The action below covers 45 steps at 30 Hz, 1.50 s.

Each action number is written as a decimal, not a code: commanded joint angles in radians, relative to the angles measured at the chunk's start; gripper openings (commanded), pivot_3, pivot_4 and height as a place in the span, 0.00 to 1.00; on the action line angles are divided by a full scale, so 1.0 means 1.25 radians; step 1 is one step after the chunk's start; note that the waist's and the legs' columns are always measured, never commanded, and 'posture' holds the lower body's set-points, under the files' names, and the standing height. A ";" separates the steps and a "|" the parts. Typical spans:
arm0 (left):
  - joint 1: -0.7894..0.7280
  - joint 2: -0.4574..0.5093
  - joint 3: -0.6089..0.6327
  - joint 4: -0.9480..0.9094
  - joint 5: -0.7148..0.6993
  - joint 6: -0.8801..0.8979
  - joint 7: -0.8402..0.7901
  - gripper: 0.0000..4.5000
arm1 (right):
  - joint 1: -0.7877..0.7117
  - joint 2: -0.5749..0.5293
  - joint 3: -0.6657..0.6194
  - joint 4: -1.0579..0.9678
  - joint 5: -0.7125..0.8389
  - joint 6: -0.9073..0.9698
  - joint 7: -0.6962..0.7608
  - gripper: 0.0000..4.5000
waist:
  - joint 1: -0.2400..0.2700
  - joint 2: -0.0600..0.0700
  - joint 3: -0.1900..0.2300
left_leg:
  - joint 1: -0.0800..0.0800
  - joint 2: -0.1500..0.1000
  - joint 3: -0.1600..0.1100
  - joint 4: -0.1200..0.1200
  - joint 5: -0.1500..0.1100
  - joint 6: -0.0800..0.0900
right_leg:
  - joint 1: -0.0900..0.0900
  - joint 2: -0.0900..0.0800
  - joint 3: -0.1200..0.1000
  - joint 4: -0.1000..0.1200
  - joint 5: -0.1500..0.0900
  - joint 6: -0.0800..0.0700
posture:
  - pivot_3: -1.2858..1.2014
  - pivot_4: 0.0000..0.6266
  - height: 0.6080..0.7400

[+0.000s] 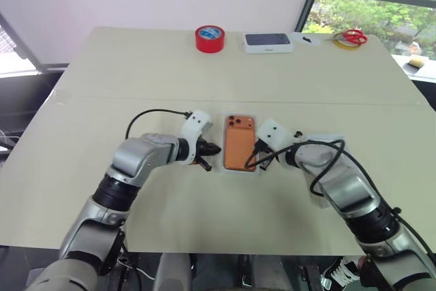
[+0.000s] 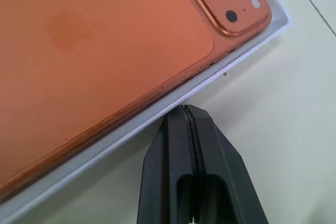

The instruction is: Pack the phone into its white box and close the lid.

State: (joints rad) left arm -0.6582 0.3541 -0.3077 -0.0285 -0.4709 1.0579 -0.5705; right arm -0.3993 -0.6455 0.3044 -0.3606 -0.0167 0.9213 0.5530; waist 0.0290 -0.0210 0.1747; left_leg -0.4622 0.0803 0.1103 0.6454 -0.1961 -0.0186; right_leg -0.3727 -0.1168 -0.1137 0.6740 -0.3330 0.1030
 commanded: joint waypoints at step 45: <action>0.067 0.059 -0.058 -0.080 0.097 -0.419 -0.405 0.00 | 0.220 -0.241 -0.489 -0.124 0.289 0.411 0.137 0.52 | 0.007 0.005 -0.002 | 0.000 0.000 -0.001 0.000 -0.002 0.004 | 0.001 0.000 0.000 -0.002 0.000 -0.001 | 0.52 0.24 0.93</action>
State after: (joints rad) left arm -0.5716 0.4292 -0.3797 -0.0915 -0.3510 0.5791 -1.0488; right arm -0.1000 -0.9562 -0.3015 -0.5251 0.3264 1.4083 0.7407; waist 0.0375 -0.0145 0.1726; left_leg -0.4619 0.0810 0.1086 0.6463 -0.1989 -0.0139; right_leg -0.3709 -0.1166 -0.1141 0.6711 -0.3326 0.1022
